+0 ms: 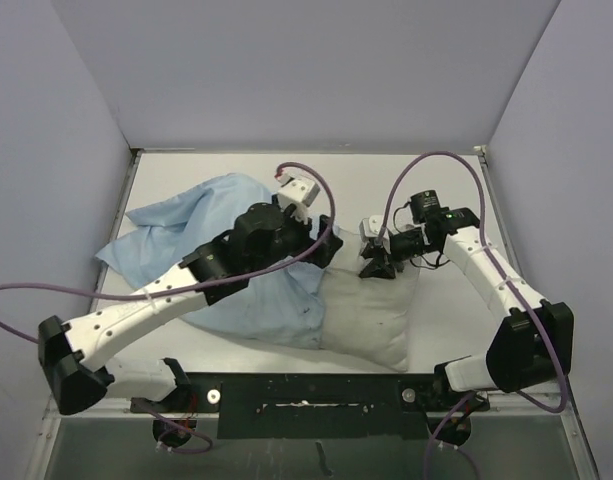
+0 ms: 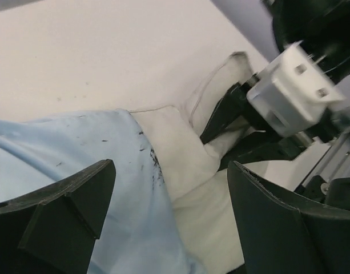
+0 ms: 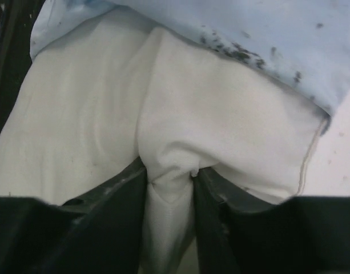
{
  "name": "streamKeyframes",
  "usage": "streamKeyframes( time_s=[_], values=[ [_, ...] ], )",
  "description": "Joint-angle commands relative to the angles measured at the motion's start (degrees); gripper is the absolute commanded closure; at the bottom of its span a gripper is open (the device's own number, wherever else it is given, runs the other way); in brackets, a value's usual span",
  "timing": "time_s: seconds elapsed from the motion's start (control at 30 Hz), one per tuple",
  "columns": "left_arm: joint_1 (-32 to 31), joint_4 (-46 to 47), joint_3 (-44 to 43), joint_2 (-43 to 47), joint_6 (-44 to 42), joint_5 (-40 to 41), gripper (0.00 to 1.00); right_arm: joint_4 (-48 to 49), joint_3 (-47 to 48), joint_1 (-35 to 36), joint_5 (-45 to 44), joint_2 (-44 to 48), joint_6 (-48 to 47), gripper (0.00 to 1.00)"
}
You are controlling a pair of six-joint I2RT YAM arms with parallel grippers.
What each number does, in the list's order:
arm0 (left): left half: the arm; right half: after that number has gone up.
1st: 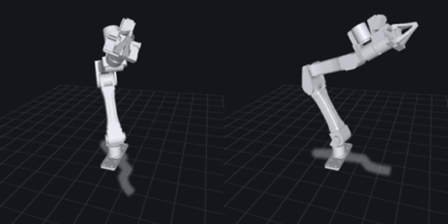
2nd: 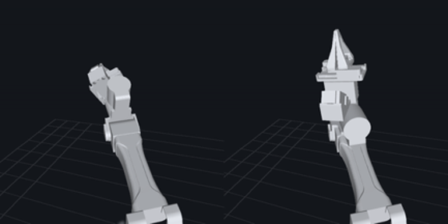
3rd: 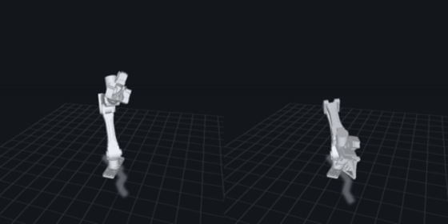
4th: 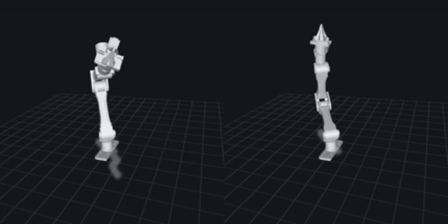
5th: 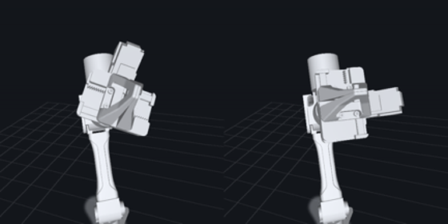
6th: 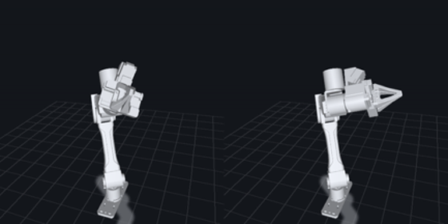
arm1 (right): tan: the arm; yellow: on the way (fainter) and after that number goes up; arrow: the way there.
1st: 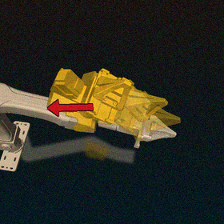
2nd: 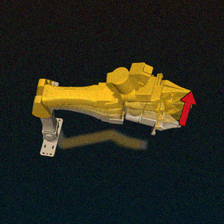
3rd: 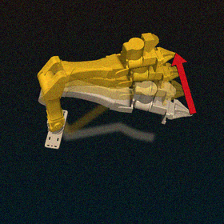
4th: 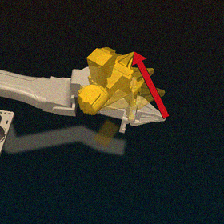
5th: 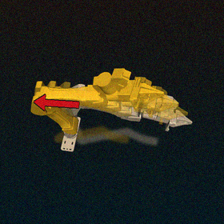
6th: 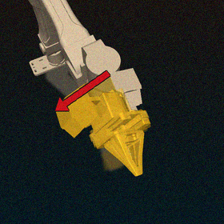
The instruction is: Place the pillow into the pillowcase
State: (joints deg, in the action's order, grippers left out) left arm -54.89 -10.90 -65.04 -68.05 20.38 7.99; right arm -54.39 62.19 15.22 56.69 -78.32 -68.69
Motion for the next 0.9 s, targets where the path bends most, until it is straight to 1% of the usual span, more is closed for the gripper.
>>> streamKeyframes(
  time_s=[0.0,0.07,0.1,0.13,0.2,0.23,0.3,0.37,0.43,0.5,0.53,0.6,0.7,0.73,0.77,0.87],
  values=[
    [1.10,-13.75,-9.10,-12.06,-2.87,2.33,0.21,-6.16,9.39,-4.93,7.30,-1.67,9.32,0.54],
    [2.56,-14.75,-11.49,-16.82,-4.50,2.48,0.22,-5.46,13.53,-9.36,9.16,-2.24,13.83,0.36],
    [3.49,-14.90,-12.21,-18.15,-4.99,2.61,0.24,-4.41,15.45,-12.09,8.82,-2.53,16.71,0.29],
    [4.41,-14.85,-12.52,-19.31,-5.20,2.46,0.29,-3.05,16.89,-13.68,7.84,-2.80,19.68,0.20],
    [6.35,-14.26,-12.30,-20.64,-5.02,0.68,0.38,1.24,18.01,-15.58,4.17,-3.33,25.86,0.06],
    [7.13,-13.89,-12.04,-21.04,-4.93,-0.38,0.43,2.40,18.17,-15.69,2.38,-4.02,27.54,0.00],
    [8.30,-13.30,-11.36,-21.40,-4.62,-2.31,0.53,1.84,18.69,-14.74,0.77,-6.89,28.31,0.02],
    [9.35,-12.05,-10.29,-21.35,-4.13,-5.70,0.69,-1.16,19.48,-11.83,-0.45,-11.45,27.24,0.02],
    [10.42,-10.35,-9.25,-20.93,-3.60,-8.90,0.83,-0.03,18.94,-8.57,-2.27,-15.61,28.73,0.02],
    [11.60,-8.07,-8.10,-20.26,-2.96,-12.72,0.91,2.39,18.03,-5.68,-4.22,-19.42,31.20,0.00],
    [12.43,-6.57,-7.45,-19.81,-2.57,-14.70,0.94,2.46,18.77,-4.46,-4.90,-21.48,31.54,0.05],
    [14.52,-3.36,-6.80,-18.76,-1.86,-18.25,0.99,-0.71,23.31,-2.48,-4.02,-25.53,30.69,0.24],
    [19.62,1.81,-9.89,-18.55,-1.38,-23.50,1.00,-5.10,36.91,-0.54,-3.71,-29.08,31.00,0.79],
    [21.19,3.01,-12.36,-19.04,-1.21,-24.73,1.00,-5.20,42.86,0.16,-4.87,-29.45,31.99,0.92],
    [22.71,3.93,-15.91,-19.72,-0.99,-25.92,1.00,-4.74,48.95,0.83,-6.92,-29.70,32.99,0.99],
    [25.04,6.07,-27.89,-21.52,-1.30,-29.43,1.00,1.69,65.70,1.45,-11.81,-28.94,37.64,1.00]
  ],
)
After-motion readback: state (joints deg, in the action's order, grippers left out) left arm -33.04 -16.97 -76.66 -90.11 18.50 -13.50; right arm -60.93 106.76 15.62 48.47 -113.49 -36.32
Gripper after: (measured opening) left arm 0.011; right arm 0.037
